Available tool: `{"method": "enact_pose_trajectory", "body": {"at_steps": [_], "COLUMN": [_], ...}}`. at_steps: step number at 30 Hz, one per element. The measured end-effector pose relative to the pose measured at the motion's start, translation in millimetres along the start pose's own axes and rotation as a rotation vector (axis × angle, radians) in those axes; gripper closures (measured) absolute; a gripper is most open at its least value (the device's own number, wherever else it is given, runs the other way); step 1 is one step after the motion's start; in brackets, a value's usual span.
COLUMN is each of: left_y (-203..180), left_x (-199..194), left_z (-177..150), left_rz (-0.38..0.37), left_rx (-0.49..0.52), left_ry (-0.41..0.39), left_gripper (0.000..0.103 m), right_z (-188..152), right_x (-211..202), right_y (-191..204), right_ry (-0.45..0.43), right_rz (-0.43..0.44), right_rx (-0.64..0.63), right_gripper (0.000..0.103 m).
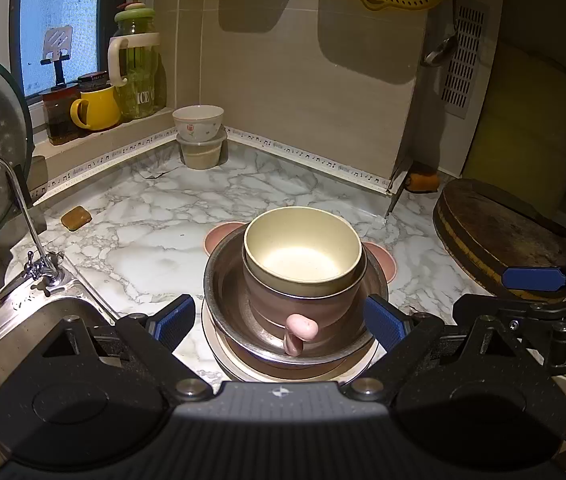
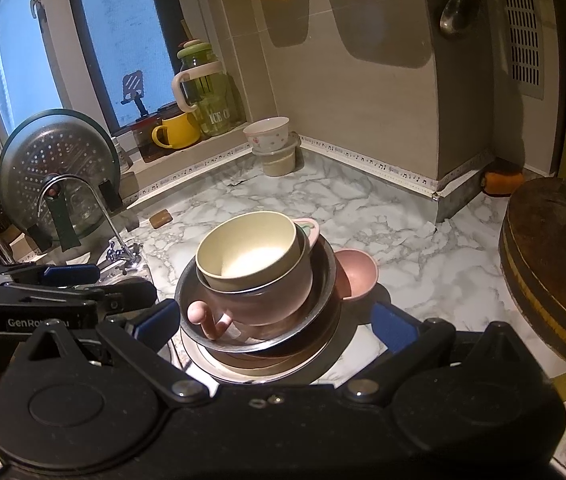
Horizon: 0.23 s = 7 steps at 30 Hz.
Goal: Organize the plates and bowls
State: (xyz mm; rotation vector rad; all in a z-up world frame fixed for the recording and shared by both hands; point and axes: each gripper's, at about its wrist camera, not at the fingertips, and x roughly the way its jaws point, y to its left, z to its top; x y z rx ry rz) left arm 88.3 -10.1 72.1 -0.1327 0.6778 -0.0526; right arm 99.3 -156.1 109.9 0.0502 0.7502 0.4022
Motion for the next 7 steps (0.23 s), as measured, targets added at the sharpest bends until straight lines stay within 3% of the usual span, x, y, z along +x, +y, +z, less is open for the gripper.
{"method": "enact_pose_trajectory", "body": {"at_steps": [7], "left_y": [-4.4], "left_x": [3.2], "left_z": [1.3], "left_rz": [-0.005], "left_rx": [-0.003], "left_ry": [0.008], "left_gripper": [0.011], "right_z": [-0.5], "right_x": [0.1], "right_y": [-4.5], "right_ry": [0.001], "right_rz": [-0.002], "right_rx": [0.009], "right_gripper": [0.001]}}
